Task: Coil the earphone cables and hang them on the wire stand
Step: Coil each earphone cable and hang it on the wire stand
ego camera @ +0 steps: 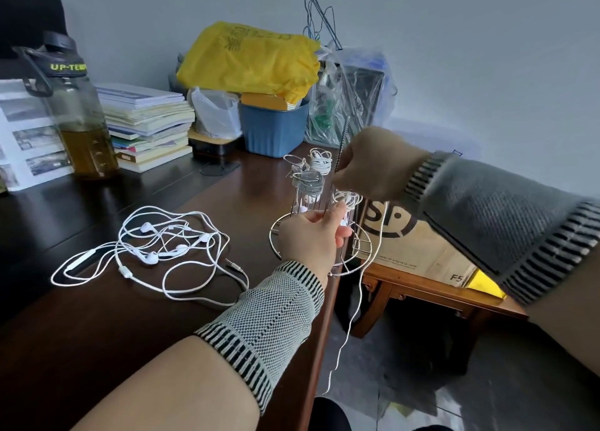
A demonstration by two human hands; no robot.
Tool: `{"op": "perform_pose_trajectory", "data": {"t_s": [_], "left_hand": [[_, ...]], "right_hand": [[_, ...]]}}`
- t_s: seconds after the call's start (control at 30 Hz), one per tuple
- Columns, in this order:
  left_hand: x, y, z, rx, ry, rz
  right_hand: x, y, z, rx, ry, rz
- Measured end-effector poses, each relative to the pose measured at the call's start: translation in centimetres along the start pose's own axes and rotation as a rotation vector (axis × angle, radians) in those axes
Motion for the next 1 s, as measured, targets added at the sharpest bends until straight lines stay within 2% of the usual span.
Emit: {"op": "perform_pose_trajectory", "data": {"t_s": [0.1, 0.2, 0.3, 0.37, 0.47, 0.6, 0.7, 1.0], "left_hand": [[-0.2, -0.1, 0.0, -0.003, -0.003, -0.011], [-0.4, 0.1, 0.0, -0.017, -0.012, -0.017], [-0.3, 0.1, 0.0, 0.002, -0.095, -0.015], [-0.3, 0.1, 0.0, 0.02, -0.089, -0.016], [-0.3, 0.0, 0.0, 0.019, 0.008, -0.004], [-0.3, -0.2, 0.0, 0.011, 0.022, -0.018], [-0.3, -0.2, -0.2, 0.018, 0.036, -0.016], [-0.4, 0.0, 0.0, 0.007, 0.061, -0.028]], "right_hand": [[0.5, -1.2, 1.1, -0.219, -0.242, -0.099], [0.9, -2.8, 3.6, -0.441, -0.417, -0.321], [-0.3, -3.7, 5.7, -0.518, -0.355, -0.385], [-2.1, -3.9, 6.6, -0.515, -0.124, -0.301], [-5.2, -4.0, 6.7, -0.426, 0.318, -0.04], [-7.7, -2.7, 7.3, -0.283, 0.685, 0.176], [-7.7, -2.1, 7.6, -0.197, 0.761, 0.249], [-9.1, -1.6, 6.9, -0.097, 0.799, 0.368]]}}
Point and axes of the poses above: each hand's wrist, its own y-axis towards the middle knuckle, its own z-axis out of the palm, x = y × z, the point moved 2 cm from there along y, towards the middle knuckle, and after that the axes turned 7 degrees about x, right-handed, at the moved point
